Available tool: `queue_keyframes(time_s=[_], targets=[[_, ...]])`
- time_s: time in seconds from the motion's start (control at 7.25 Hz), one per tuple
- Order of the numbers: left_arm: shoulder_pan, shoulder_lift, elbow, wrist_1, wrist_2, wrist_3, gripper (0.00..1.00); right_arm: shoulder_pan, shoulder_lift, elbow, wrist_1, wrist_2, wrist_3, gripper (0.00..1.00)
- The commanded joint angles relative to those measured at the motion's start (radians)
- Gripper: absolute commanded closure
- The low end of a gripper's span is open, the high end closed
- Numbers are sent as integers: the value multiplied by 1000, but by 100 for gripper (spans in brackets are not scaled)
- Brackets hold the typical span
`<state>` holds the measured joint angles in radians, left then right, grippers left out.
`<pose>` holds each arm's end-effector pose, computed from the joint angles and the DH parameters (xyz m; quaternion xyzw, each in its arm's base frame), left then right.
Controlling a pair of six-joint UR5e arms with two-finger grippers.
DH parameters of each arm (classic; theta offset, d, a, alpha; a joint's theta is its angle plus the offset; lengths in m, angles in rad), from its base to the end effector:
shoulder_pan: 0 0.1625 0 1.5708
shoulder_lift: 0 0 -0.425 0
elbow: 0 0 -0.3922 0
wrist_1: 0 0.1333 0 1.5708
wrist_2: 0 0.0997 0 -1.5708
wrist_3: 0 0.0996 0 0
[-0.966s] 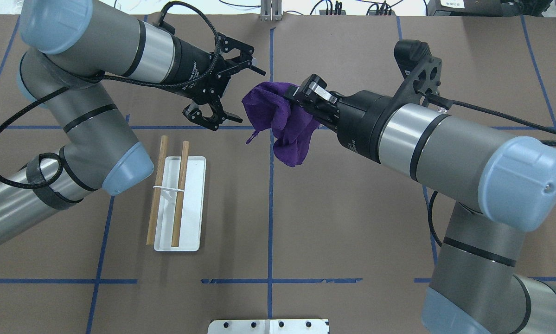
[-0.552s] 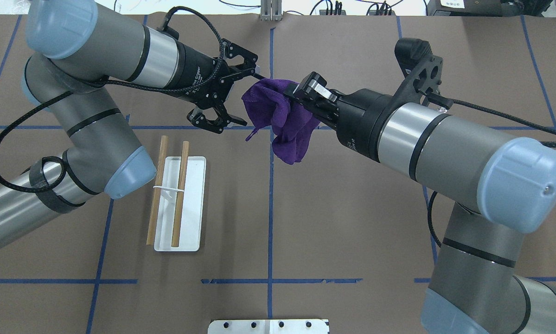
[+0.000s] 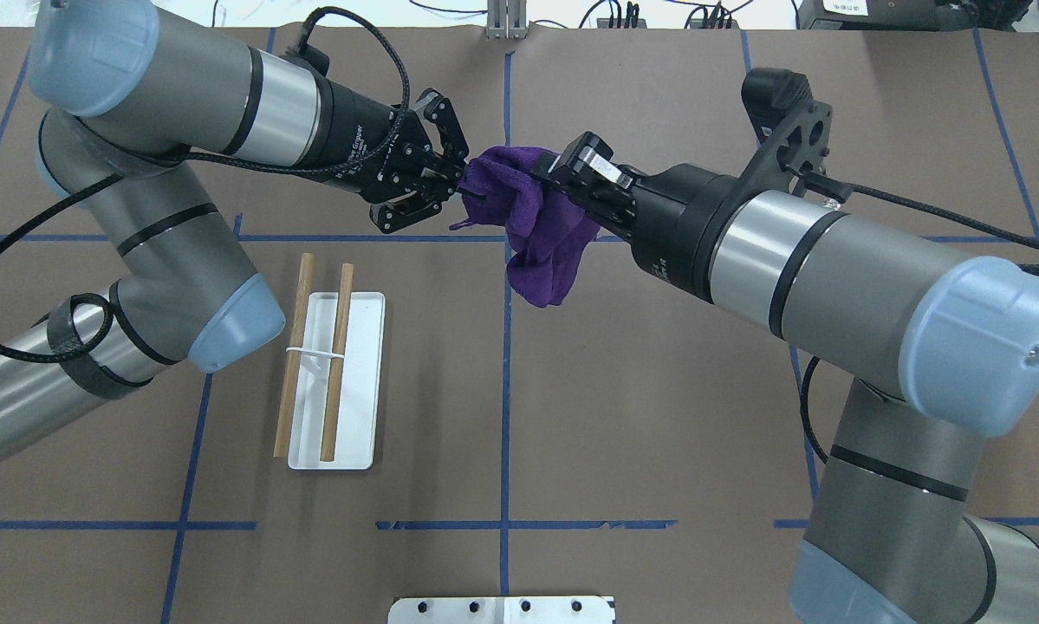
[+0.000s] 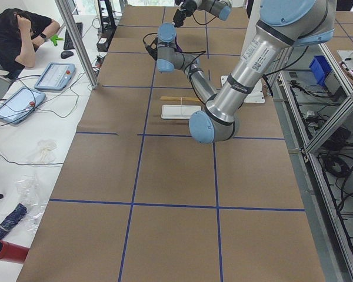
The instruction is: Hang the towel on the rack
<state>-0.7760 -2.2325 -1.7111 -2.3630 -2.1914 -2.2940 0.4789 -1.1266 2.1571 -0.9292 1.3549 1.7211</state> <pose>0.3844 -0.4828 0.1143 -0.1953 0.6866 -0.2935 0.6359 -0.3468 -0.3543 0.1009 0.1919 -0.7159 0.2823 0.6091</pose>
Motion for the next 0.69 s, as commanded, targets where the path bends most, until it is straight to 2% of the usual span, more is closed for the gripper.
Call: queue_keyframes(time_s=[0.0,0.14,0.28,0.55], targets=[[-11,1,-10,-1,-4,-2,100,-3,1,9,3,7,-3,1],[-28,-1,-21,1,-8,-4,100,-5,-5,21,3,16,-3,0],[-35,-1,-48,7,-8,-2,100,0,-27,47,0,83,-3,0],[-34,-12,-56,10,-8,-2,100,6,-192,148,0,154,-23,0]])
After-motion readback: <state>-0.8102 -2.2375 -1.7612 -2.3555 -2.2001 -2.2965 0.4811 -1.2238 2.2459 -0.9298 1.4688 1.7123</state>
